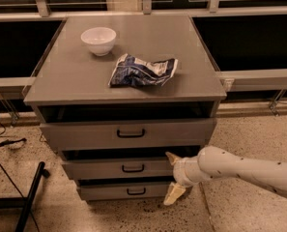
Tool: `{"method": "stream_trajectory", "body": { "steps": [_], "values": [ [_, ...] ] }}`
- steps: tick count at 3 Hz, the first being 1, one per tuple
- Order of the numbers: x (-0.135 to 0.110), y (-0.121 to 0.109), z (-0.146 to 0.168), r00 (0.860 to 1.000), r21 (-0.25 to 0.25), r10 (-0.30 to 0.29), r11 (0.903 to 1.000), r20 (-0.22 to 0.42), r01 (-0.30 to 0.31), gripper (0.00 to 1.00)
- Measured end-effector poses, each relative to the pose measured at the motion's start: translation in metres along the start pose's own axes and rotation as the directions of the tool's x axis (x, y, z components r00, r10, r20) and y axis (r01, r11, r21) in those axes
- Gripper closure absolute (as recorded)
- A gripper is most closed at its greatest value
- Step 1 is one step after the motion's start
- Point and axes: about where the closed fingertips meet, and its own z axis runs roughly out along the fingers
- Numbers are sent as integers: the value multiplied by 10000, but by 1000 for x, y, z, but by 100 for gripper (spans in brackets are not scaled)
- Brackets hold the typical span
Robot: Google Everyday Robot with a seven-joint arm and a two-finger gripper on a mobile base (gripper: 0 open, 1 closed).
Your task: Open middle drawer
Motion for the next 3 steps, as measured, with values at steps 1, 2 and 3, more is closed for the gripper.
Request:
{"method": "stream_trajectory", "body": {
  "steps": [1, 2, 3],
  "values": [
    [0, -11, 11, 9997, 22, -113, 9999, 200, 112, 0],
    [-2, -32, 42, 9990, -428, -435, 9982, -88, 431, 0],
    [1, -37, 53, 9991, -526, -422, 9978, -110, 415, 0]
  ]
}}
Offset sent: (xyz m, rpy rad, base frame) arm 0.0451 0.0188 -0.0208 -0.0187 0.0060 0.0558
